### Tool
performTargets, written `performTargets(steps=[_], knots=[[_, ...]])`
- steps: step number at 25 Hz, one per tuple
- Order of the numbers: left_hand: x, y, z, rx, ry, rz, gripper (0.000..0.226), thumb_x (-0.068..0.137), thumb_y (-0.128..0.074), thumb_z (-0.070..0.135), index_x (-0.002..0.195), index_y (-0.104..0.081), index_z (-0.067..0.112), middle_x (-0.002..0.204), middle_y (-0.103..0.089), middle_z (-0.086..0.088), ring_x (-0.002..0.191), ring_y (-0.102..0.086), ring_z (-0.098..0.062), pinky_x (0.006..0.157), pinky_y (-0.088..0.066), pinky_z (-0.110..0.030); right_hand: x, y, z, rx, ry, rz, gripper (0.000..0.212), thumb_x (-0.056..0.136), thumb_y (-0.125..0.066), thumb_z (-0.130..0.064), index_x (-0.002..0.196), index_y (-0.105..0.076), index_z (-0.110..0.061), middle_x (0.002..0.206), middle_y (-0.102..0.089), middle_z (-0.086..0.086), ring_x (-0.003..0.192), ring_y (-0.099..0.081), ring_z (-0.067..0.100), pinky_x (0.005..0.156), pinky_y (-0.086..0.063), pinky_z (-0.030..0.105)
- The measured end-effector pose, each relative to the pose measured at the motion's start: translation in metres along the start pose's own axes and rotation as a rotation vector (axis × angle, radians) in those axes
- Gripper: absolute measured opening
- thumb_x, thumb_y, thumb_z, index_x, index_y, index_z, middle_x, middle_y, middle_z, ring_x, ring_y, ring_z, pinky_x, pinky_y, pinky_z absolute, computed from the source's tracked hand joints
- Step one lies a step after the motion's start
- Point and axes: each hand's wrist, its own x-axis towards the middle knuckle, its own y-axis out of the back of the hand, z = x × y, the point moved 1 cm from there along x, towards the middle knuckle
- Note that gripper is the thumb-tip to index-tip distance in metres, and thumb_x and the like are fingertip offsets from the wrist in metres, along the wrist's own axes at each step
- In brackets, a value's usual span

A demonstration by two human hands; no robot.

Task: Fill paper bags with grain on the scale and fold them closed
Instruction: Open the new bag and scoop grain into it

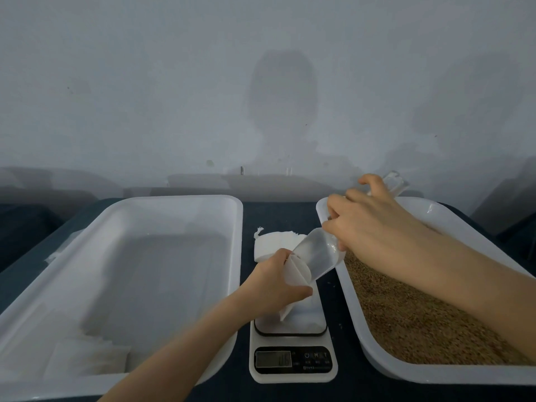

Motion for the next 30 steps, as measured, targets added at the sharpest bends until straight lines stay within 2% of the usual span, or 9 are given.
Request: performTargets(steps=[3, 7, 12, 15, 17, 23, 27, 30], knots=[[0.001, -0.005, -0.003, -0.015, 0.014, -0.006, 0.071, 0.069, -0.079, 0.038, 0.125, -0.034, 0.032, 0.095, -0.045, 0.018, 0.082, -0.051, -0.001, 0.059, -0.036, -0.01, -0.002, 0.002, -0.007, -0.001, -0.002, 0.023, 0.027, 0.086, -0.054, -0.006, 0.105, -0.065, -0.022, 0.1, -0.045, -0.001, 0.095, -0.047, 0.024, 0.107, -0.011, 0.049], [0.003, -0.004, -0.008, -0.003, 0.039, 0.038, 0.051, 0.074, -0.072, 0.034, 0.115, -0.041, 0.031, 0.09, -0.048, 0.018, 0.079, -0.052, -0.001, 0.056, -0.037, -0.012, -0.008, 0.002, -0.007, 0.003, -0.02, 0.073, 0.029, 0.083, -0.053, -0.005, 0.102, -0.064, -0.023, 0.101, -0.047, -0.002, 0.093, -0.049, 0.023, 0.106, -0.012, 0.049], [0.003, -0.002, -0.012, -0.023, 0.025, 0.042, 0.037, 0.079, -0.068, 0.033, 0.108, -0.045, 0.032, 0.096, -0.054, 0.013, 0.082, -0.054, -0.003, 0.062, -0.043, -0.014, -0.023, 0.0, 0.007, 0.022, -0.113, 0.165, 0.034, 0.061, -0.08, -0.007, 0.09, -0.073, -0.023, 0.084, -0.059, -0.001, 0.077, -0.059, 0.023, 0.099, -0.025, 0.049], [0.002, 0.0, -0.01, -0.024, 0.02, 0.054, 0.042, 0.08, -0.067, 0.031, 0.118, -0.05, 0.028, 0.098, -0.056, 0.012, 0.082, -0.053, -0.001, 0.064, -0.042, -0.013, -0.031, -0.006, 0.026, 0.111, -0.134, 0.258, 0.031, 0.06, -0.085, -0.017, 0.089, -0.075, -0.021, 0.084, -0.063, 0.001, 0.077, -0.062, 0.025, 0.096, -0.019, 0.045], [0.001, 0.0, -0.009, -0.029, 0.014, 0.052, 0.046, 0.08, -0.067, 0.03, 0.123, -0.05, 0.025, 0.097, -0.055, 0.013, 0.082, -0.053, -0.001, 0.062, -0.04, -0.012, -0.039, -0.014, 0.048, 0.173, -0.204, 0.304, 0.032, 0.061, -0.081, -0.025, 0.092, -0.075, -0.02, 0.085, -0.066, 0.002, 0.077, -0.065, 0.026, 0.094, -0.02, 0.043], [0.0, 0.0, -0.008, -0.005, -0.004, 0.047, 0.048, 0.082, -0.067, 0.031, 0.126, -0.049, 0.024, 0.099, -0.053, 0.012, 0.08, -0.051, 0.0, 0.06, -0.037, -0.01, -0.068, -0.082, 0.088, 0.163, -0.436, 0.055, 0.039, 0.067, -0.08, -0.027, 0.105, -0.072, -0.021, 0.098, -0.069, 0.002, 0.092, -0.064, 0.026, 0.093, -0.022, 0.038], [0.0, 0.0, -0.009, 0.0, 0.001, 0.036, 0.048, 0.082, -0.068, 0.033, 0.126, -0.048, 0.025, 0.101, -0.054, 0.011, 0.081, -0.052, -0.001, 0.062, -0.038, -0.01, -0.078, -0.126, 0.077, 0.085, -0.44, -0.167, 0.038, 0.08, -0.066, -0.042, 0.117, -0.06, -0.041, 0.114, -0.06, -0.016, 0.107, -0.055, 0.008, 0.101, -0.026, 0.036], [0.001, 0.0, -0.01, -0.002, 0.01, 0.033, 0.05, 0.082, -0.068, 0.034, 0.126, -0.048, 0.026, 0.105, -0.055, 0.01, 0.083, -0.052, -0.002, 0.062, -0.038, -0.01, -0.077, -0.143, 0.064, 0.095, -0.458, -0.184, 0.037, 0.077, -0.071, -0.036, 0.114, -0.063, -0.04, 0.109, -0.061, -0.015, 0.101, -0.055, 0.006, 0.093, -0.032, 0.03]])
